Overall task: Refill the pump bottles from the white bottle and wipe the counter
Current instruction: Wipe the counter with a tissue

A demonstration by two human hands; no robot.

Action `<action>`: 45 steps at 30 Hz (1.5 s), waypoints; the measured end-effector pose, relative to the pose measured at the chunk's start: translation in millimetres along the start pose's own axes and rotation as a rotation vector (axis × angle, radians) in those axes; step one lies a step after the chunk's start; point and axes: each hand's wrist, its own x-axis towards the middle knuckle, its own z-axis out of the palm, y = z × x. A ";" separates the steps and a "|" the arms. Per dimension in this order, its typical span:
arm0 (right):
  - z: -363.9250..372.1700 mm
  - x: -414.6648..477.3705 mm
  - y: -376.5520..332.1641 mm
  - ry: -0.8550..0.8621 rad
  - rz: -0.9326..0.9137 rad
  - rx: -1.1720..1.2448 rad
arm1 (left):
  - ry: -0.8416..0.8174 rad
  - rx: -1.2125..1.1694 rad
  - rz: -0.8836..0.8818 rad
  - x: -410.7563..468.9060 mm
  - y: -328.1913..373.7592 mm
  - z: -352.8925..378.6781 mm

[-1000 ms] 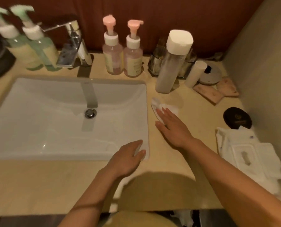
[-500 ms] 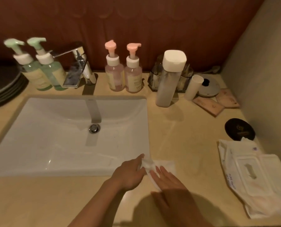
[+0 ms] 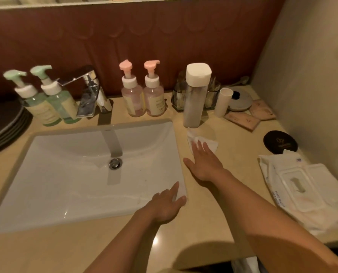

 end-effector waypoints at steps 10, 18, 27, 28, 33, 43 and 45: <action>26.9 -115.4 -8.7 0.035 -0.098 0.086 | 0.186 -0.125 0.223 16.1 26.1 -24.8; 3.8 -104.1 33.8 0.026 0.017 0.032 | 0.220 -0.090 0.226 31.8 48.2 -47.4; -27.0 -12.3 38.2 0.102 0.147 0.108 | 0.193 0.025 0.137 44.4 65.9 -72.2; -23.6 -13.2 29.7 0.113 0.114 0.113 | 0.186 0.028 0.124 43.3 67.4 -73.4; 6.8 -37.9 -0.7 0.191 -0.081 0.146 | 0.148 0.115 0.118 36.8 72.9 -80.6; -4.6 -95.1 52.3 0.075 -0.120 0.032 | 0.093 0.195 0.119 33.8 75.2 -87.6; -20.1 -83.8 68.0 0.073 -0.073 -0.013 | 0.089 0.200 0.117 32.9 75.0 -87.4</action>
